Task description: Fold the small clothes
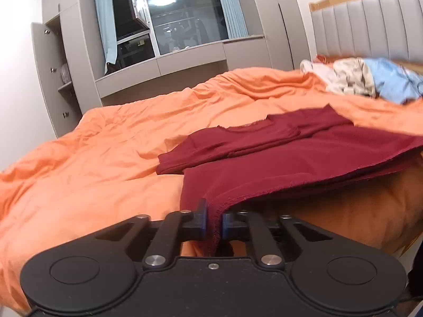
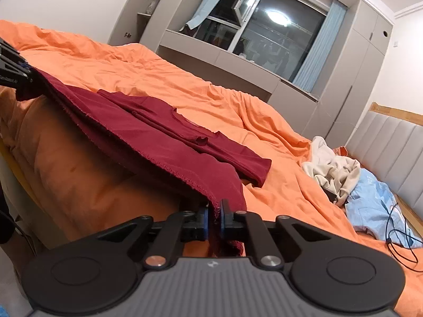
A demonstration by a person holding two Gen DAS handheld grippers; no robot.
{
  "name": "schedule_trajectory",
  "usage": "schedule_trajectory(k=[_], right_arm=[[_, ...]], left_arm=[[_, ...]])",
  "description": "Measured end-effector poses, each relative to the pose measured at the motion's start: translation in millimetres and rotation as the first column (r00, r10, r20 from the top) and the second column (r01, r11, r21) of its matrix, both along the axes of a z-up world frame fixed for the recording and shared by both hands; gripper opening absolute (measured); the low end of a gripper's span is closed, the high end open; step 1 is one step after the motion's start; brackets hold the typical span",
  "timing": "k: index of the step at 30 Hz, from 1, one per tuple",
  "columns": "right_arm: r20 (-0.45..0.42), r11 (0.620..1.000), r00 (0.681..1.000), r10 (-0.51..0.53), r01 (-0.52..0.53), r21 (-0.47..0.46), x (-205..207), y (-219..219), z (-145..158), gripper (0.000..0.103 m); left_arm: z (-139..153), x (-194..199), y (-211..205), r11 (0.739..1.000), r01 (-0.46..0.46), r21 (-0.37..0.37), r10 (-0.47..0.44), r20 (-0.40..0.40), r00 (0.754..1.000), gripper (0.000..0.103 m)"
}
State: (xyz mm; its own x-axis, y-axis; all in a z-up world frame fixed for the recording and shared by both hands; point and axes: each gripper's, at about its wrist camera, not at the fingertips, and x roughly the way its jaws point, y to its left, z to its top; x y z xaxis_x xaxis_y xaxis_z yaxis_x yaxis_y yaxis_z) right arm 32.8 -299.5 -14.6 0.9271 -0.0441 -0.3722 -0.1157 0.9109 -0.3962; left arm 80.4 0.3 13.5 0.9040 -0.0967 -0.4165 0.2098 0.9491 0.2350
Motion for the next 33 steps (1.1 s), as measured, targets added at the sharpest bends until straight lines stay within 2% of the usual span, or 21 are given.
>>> schedule_trajectory(k=[5, 12, 16, 18, 22, 25, 30, 33], right_arm=[[0.084, 0.999, 0.996, -0.039, 0.038, 0.009, -12, -3, 11, 0.007], [0.216, 0.997, 0.973, -0.076, 0.073, 0.02, -47, -8, 47, 0.007], [0.226, 0.997, 0.972, -0.069, 0.057, 0.056, -46, -12, 63, 0.008], [0.241, 0.998, 0.969, -0.06, 0.052, 0.039, -34, -11, 68, 0.008], [0.288, 0.999, 0.957, -0.044, 0.04, 0.017, 7, -13, 78, 0.008], [0.303, 1.0, 0.953, -0.026, 0.021, 0.021, 52, -20, 88, 0.008], [0.307, 1.0, 0.952, 0.016, -0.02, 0.012, 143, -33, 95, 0.009], [0.309, 0.999, 0.95, 0.045, -0.052, 0.013, 200, -41, 90, 0.009]], left_arm=[[15, -17, -3, 1.0, 0.008, -0.019, -0.006, 0.11, 0.994, 0.004], [51, -54, 3, 0.996, 0.071, -0.055, -0.06, 0.188, 0.98, 0.004], [64, -58, 13, 0.992, 0.093, -0.085, -0.075, 0.194, 0.978, 0.005], [69, -49, 16, 0.989, 0.095, -0.111, -0.074, 0.183, 0.98, 0.005], [81, -19, 10, 0.993, 0.095, -0.069, -0.079, 0.207, 0.975, 0.005], [92, 23, 1, 0.995, 0.09, -0.037, -0.08, 0.217, 0.973, 0.005], [105, 117, -9, 0.995, 0.081, -0.063, -0.068, 0.192, 0.979, 0.005], [103, 178, -11, 0.99, 0.068, -0.119, -0.051, 0.146, 0.988, 0.005]])
